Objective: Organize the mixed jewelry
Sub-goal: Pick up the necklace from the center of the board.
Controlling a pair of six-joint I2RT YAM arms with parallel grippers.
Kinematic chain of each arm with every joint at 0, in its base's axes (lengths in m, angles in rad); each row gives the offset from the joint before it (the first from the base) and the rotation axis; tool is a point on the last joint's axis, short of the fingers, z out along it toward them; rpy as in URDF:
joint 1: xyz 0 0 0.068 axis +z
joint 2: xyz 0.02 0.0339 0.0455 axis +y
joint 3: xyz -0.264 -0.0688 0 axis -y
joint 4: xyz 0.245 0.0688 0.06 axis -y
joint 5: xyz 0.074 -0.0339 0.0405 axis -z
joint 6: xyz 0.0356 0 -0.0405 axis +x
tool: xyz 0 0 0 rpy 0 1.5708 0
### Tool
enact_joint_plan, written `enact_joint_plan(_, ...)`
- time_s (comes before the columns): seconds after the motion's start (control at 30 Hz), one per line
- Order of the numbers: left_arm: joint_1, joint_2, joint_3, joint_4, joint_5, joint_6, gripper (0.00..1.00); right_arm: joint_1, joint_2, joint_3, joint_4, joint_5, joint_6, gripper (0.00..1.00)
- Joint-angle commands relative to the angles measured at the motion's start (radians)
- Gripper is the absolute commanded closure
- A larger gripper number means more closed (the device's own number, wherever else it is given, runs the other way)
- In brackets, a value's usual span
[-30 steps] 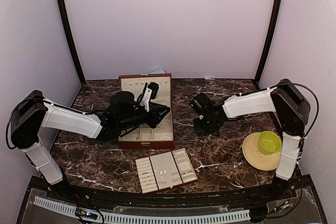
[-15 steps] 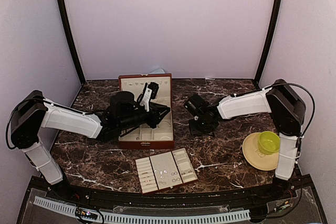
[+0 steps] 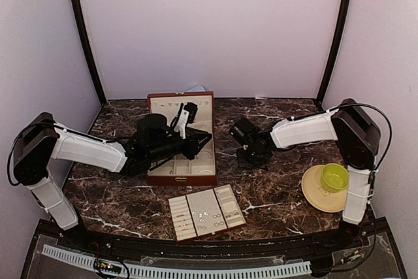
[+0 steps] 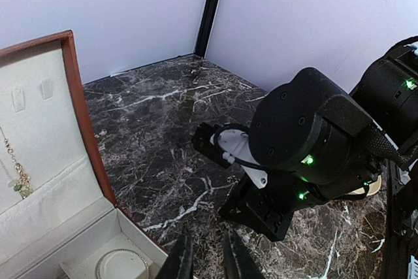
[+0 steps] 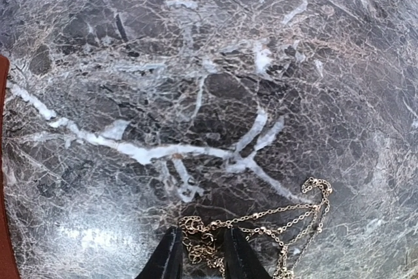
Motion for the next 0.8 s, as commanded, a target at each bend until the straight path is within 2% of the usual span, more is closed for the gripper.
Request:
enact_joint_plan(0.0,0.003,-0.039,-0.004,0.029,0.003,0.001,0.80,0.000,0.046,0.012,-0.002,-0.013,-0.007,0.78)
enact_joint_plan(0.13,0.003,-0.039,-0.002,0.028,0.004,0.003,0.80,-0.008,0.052,0.001,0.013,-0.032,0.001,0.84)
enact_joint_plan(0.37,0.003,-0.047,-0.005,0.020,-0.003,0.011,0.80,-0.047,0.014,-0.078,0.116,-0.142,0.014,1.00)
enact_joint_plan(0.77,0.003,-0.068,-0.004,0.002,-0.017,0.016,0.80,-0.112,-0.137,-0.215,0.425,-0.446,-0.015,1.00)
